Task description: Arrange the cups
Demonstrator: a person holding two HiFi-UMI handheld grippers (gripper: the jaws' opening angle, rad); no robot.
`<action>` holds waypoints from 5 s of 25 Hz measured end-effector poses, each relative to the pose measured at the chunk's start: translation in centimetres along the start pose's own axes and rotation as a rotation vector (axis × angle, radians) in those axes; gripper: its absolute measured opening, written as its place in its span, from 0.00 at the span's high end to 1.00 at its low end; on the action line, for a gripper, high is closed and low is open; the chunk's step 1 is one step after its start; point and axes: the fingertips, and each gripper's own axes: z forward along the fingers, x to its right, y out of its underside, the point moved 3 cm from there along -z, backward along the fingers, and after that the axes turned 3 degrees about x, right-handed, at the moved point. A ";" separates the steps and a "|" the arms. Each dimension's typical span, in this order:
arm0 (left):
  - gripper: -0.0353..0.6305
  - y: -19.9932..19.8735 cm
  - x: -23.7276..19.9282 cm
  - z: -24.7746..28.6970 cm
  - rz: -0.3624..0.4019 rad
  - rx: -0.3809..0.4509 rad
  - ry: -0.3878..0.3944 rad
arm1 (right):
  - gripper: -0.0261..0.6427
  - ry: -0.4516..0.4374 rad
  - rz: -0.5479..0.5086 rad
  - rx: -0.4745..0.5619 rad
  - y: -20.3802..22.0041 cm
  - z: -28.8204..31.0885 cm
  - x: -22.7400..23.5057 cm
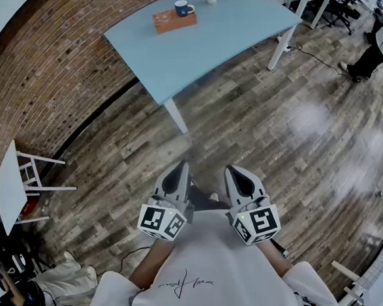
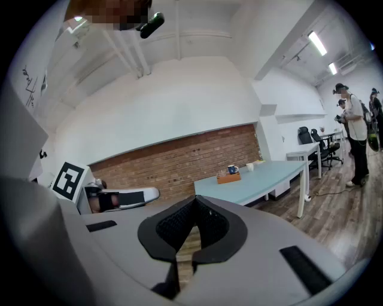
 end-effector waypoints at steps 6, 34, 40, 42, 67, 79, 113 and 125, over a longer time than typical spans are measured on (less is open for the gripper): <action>0.94 -0.3 -0.6 0.2 0.003 -0.013 -0.008 | 0.93 -0.023 0.003 0.007 -0.5 0.6 -0.2; 0.94 -3.7 -8.3 13.7 -0.041 -0.045 0.031 | 0.93 -0.130 0.034 -0.051 -3.9 15.5 4.3; 0.94 -5.7 -10.5 16.5 -0.041 -0.024 0.047 | 0.93 -0.144 0.038 -0.071 -4.7 19.3 5.4; 0.94 -6.4 -11.4 17.4 -0.036 -0.012 0.049 | 0.93 -0.160 0.034 -0.077 -5.1 20.9 5.5; 0.94 -9.5 -15.4 25.1 -0.034 -0.046 0.143 | 0.93 -0.248 0.034 -0.043 -7.6 30.4 7.0; 0.94 -10.0 -19.3 31.1 -0.057 -0.070 0.082 | 0.93 -0.302 0.036 -0.080 -8.7 37.3 10.4; 0.94 -13.8 -24.6 49.8 0.012 0.036 -0.095 | 0.93 -0.481 -0.026 -0.104 -13.2 54.3 23.2; 0.94 -13.3 -25.5 51.3 0.010 -0.010 -0.124 | 0.93 -0.494 -0.025 -0.145 -12.2 57.0 24.9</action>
